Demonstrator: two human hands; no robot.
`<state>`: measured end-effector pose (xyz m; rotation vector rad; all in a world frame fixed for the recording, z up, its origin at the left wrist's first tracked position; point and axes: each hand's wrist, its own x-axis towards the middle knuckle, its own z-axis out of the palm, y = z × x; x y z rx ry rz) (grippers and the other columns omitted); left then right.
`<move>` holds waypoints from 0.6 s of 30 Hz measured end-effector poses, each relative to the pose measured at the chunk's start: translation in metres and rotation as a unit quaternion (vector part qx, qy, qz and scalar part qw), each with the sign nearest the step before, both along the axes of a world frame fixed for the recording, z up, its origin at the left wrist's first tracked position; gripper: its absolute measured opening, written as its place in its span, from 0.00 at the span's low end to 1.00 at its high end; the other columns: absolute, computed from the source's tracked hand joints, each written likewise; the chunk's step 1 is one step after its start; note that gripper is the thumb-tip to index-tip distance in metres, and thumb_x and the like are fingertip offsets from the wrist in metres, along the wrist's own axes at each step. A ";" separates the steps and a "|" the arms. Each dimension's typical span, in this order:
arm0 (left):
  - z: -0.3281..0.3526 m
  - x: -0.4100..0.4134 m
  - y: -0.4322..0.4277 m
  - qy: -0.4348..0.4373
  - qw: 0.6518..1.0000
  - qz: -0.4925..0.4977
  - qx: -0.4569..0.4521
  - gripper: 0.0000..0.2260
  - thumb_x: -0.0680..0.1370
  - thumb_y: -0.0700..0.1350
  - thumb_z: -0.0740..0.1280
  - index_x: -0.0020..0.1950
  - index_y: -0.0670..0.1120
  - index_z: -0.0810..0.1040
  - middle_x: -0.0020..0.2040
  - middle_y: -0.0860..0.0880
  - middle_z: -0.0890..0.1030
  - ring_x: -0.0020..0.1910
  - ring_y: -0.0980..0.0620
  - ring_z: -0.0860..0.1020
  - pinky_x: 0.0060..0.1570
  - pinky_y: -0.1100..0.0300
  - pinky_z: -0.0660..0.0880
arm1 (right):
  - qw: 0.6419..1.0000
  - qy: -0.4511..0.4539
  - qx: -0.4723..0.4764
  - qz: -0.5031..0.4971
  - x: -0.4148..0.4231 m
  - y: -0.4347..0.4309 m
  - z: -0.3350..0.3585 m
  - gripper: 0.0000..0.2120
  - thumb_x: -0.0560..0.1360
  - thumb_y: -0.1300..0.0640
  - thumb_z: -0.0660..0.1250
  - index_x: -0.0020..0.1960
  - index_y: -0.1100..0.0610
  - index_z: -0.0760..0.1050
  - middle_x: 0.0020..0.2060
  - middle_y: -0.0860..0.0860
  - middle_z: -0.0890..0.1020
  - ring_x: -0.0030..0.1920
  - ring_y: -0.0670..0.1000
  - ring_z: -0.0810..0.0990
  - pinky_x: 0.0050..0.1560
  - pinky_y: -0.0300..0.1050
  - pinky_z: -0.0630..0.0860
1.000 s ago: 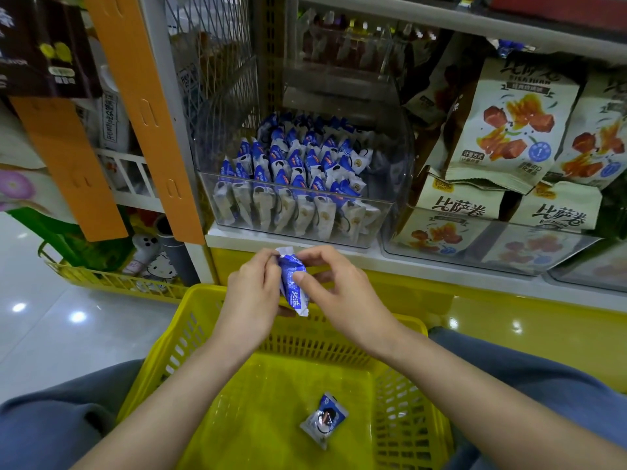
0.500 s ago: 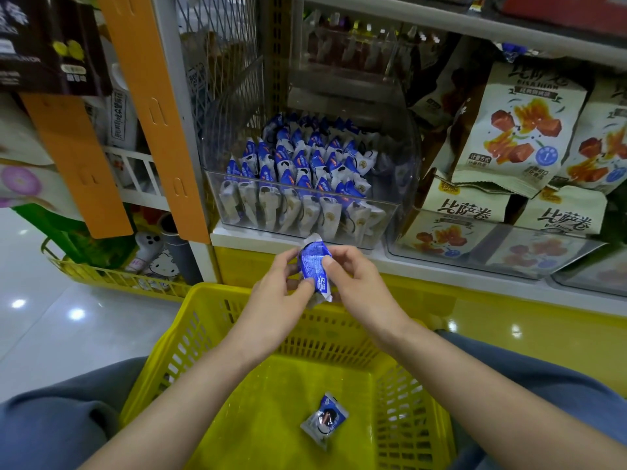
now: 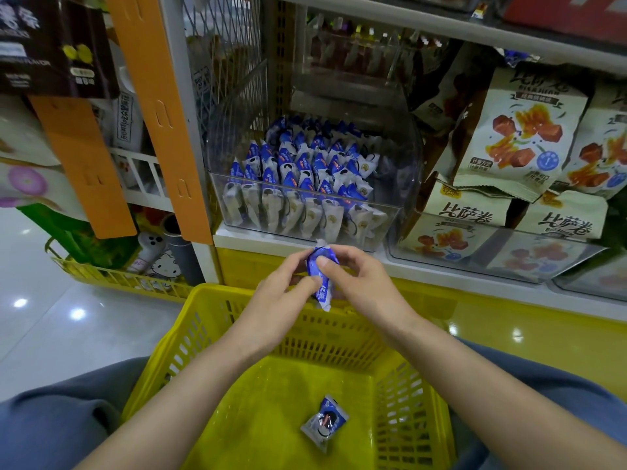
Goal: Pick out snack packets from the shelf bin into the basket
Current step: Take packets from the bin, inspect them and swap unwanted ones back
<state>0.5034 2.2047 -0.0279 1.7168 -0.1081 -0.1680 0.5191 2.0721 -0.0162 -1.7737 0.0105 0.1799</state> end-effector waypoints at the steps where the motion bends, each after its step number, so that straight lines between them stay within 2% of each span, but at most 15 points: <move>1: 0.002 -0.001 -0.001 0.024 0.999 0.000 -0.028 0.12 0.78 0.42 0.62 0.61 0.52 0.74 0.54 0.53 0.80 0.54 0.55 0.79 0.57 0.54 0.75 | 0.999 -0.018 -0.036 0.001 0.001 -0.001 -0.001 0.12 0.74 0.56 0.67 0.57 0.52 0.73 0.53 0.48 0.79 0.45 0.43 0.79 0.44 0.35 0.77; 4: 0.002 0.000 -0.003 0.060 0.996 0.009 -0.067 0.07 0.79 0.46 0.61 0.50 0.52 0.78 0.42 0.55 0.83 0.43 0.59 0.81 0.48 0.57 0.78 | 0.981 -0.108 -0.162 0.005 -0.003 0.000 -0.005 0.20 0.69 0.52 0.73 0.58 0.48 0.70 0.50 0.41 0.77 0.46 0.39 0.76 0.45 0.31 0.73; 7: 0.000 0.001 -0.001 0.047 0.996 0.048 -0.067 0.10 0.80 0.41 0.58 0.47 0.47 0.79 0.36 0.53 0.84 0.37 0.58 0.81 0.40 0.61 0.79 | 0.956 -0.181 -0.229 0.029 -0.008 0.003 -0.010 0.29 0.65 0.48 0.74 0.62 0.50 0.68 0.54 0.43 0.76 0.54 0.44 0.72 0.53 0.37 0.71; 9: -0.002 0.003 0.002 0.035 0.996 0.073 -0.046 0.12 0.81 0.40 0.56 0.45 0.46 0.79 0.39 0.46 0.84 0.40 0.51 0.81 0.46 0.53 0.79 | 0.954 -0.184 -0.233 0.047 -0.008 0.003 -0.010 0.31 0.64 0.47 0.75 0.64 0.50 0.68 0.54 0.42 0.75 0.56 0.43 0.70 0.55 0.36 0.68; 11: -0.002 0.006 0.005 0.021 0.994 0.102 -0.030 0.14 0.81 0.41 0.56 0.43 0.44 0.79 0.43 0.38 0.83 0.44 0.43 0.80 0.53 0.45 0.75 | 0.961 -0.155 -0.216 0.073 -0.005 0.003 -0.007 0.26 0.68 0.49 0.73 0.63 0.51 0.70 0.53 0.42 0.76 0.55 0.44 0.72 0.55 0.36 0.69; 13: 0.001 0.008 0.008 0.017 0.992 0.117 -0.038 0.15 0.82 0.42 0.55 0.45 0.39 0.79 0.46 0.34 0.81 0.46 0.38 0.79 0.55 0.42 0.74 | 0.974 -0.111 -0.172 0.092 -0.001 0.001 -0.005 0.19 0.71 0.53 0.70 0.61 0.52 0.73 0.52 0.45 0.80 0.49 0.42 0.76 0.49 0.33 0.70; 15: 0.004 0.009 0.009 0.013 0.991 0.124 -0.047 0.15 0.81 0.42 0.55 0.47 0.35 0.79 0.47 0.33 0.81 0.45 0.42 0.79 0.53 0.46 0.75 | 0.982 -0.079 -0.139 0.098 0.002 -0.002 -0.002 0.16 0.72 0.56 0.70 0.59 0.53 0.76 0.52 0.47 0.82 0.47 0.40 0.78 0.46 0.30 0.70; 18: 0.010 0.009 0.009 0.004 0.987 0.150 -0.063 0.14 0.81 0.42 0.55 0.47 0.39 0.78 0.46 0.36 0.81 0.43 0.47 0.77 0.48 0.52 0.77 | 0.988 -0.067 -0.098 0.093 0.005 -0.004 0.004 0.14 0.69 0.57 0.73 0.54 0.51 0.77 0.48 0.46 0.82 0.47 0.40 0.79 0.49 0.32 0.73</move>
